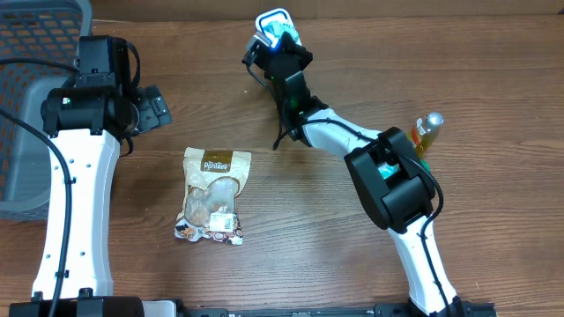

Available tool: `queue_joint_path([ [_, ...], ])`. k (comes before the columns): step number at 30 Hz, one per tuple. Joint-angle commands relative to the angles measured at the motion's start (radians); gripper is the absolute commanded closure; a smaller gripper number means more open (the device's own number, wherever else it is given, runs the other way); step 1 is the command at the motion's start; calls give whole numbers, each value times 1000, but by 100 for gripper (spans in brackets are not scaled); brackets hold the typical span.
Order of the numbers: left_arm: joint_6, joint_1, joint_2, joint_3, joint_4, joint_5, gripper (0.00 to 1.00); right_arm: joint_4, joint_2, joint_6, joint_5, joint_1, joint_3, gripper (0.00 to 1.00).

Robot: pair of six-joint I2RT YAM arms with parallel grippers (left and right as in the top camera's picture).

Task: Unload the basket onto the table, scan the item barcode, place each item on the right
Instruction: 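Hold the wipes pack against the scanner window, turning it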

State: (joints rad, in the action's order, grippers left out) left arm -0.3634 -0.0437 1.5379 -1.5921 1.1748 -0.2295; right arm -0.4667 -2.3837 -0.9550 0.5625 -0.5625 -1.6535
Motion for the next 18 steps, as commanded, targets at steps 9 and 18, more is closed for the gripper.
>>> queue_joint_path([
  [9, 12, -2, -5, -9, -4, -13, 0, 61, -3, 5, 57, -33, -8, 96],
  [18, 12, -2, -5, -9, -4, -13, 1, 142, -3, 151, 23, -31, -9, 96],
])
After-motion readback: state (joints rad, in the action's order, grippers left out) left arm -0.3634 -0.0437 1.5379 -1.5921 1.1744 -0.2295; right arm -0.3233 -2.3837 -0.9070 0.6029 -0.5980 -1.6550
